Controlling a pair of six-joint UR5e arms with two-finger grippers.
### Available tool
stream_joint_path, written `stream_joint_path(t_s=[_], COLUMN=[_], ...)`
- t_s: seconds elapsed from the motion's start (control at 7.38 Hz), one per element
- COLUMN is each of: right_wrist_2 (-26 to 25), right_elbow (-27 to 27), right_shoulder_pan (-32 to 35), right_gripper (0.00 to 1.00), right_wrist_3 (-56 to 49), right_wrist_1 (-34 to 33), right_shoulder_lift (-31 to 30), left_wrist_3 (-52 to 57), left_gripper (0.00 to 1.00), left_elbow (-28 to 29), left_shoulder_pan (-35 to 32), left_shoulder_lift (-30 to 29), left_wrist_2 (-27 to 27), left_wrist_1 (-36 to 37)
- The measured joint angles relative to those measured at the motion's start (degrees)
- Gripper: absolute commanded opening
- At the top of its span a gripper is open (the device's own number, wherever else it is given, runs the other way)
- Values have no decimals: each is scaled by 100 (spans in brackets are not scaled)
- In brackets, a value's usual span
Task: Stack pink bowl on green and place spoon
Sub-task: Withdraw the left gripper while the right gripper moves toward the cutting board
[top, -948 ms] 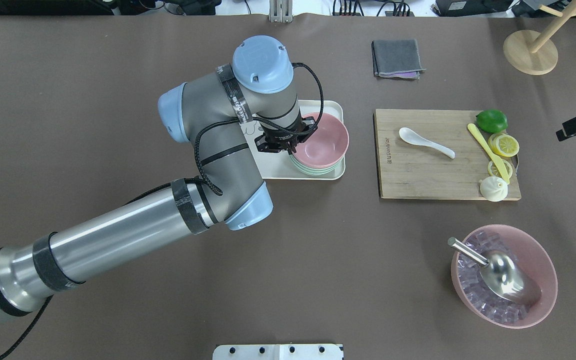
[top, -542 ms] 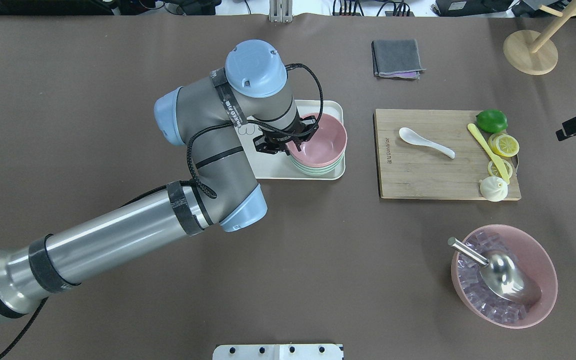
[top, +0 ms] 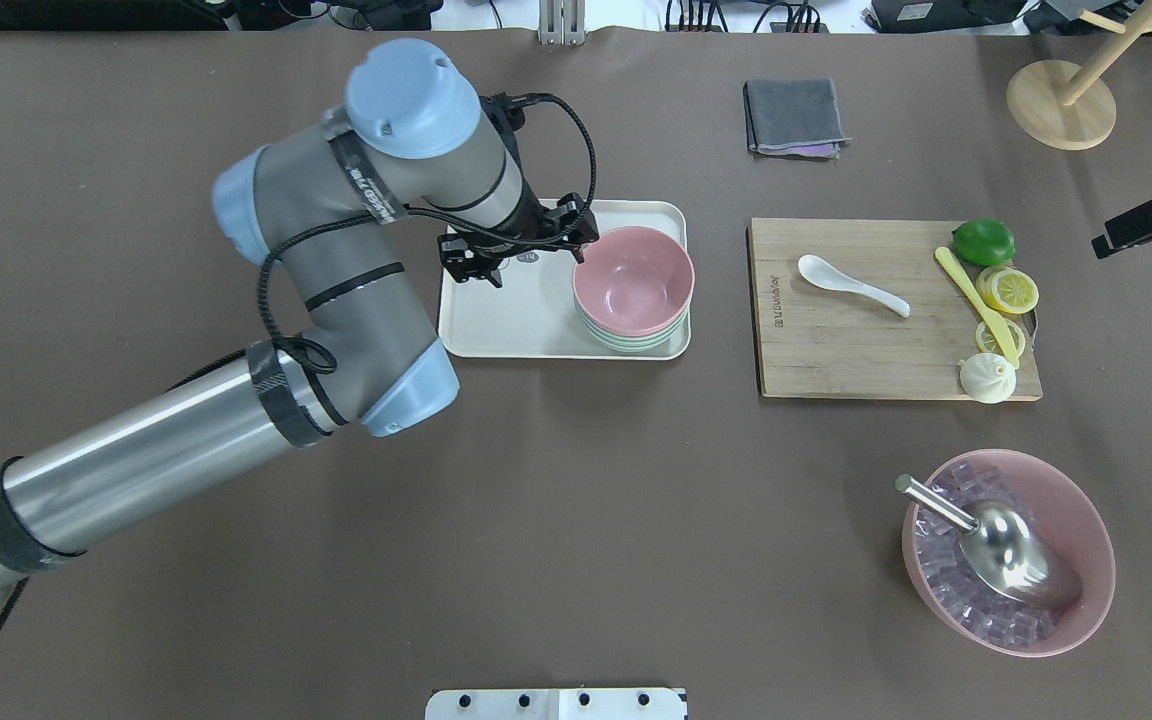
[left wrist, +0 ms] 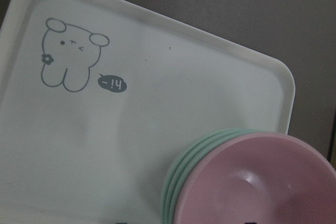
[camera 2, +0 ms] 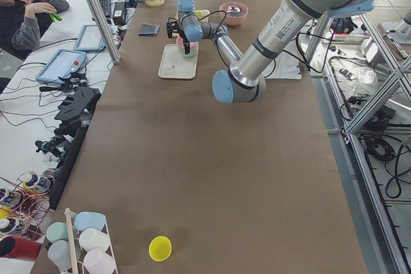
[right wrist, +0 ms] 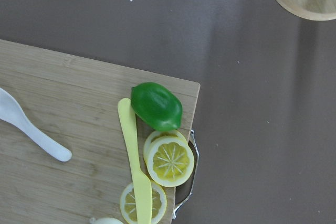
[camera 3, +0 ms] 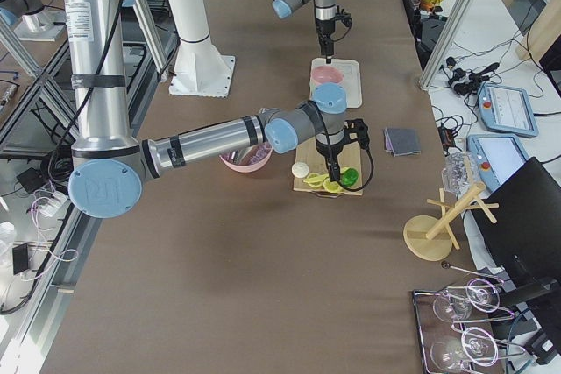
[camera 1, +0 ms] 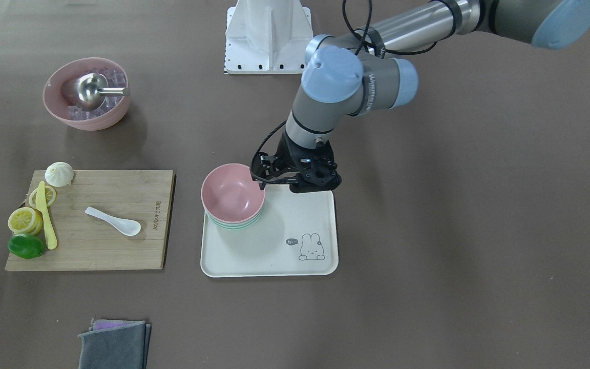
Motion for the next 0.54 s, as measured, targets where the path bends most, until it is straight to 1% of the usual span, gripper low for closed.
stream_joint_path(t_s=[0.27,0.41,0.54], right_wrist_2=[-86,-227,-471], right_elbow=[-48,-67,-81], right_shoulder_pan=[-289,-511,-823], right_gripper=[100,100,100], right_wrist_3=[-44,-74,-102], right_wrist_1=[29,46,57], right_shoulder_lift=[331,513,695], left_wrist_3=[1503,2406,3418], left_gripper=[99,99,99], left_elbow=[-1104,-1461,-1631], left_shoulder_pan=[-799,-1301,-1831], left_shoulder_lift=[1350,2009,2605], left_wrist_2=[-713,-1009,-1302], left_wrist_1=[196,262,302])
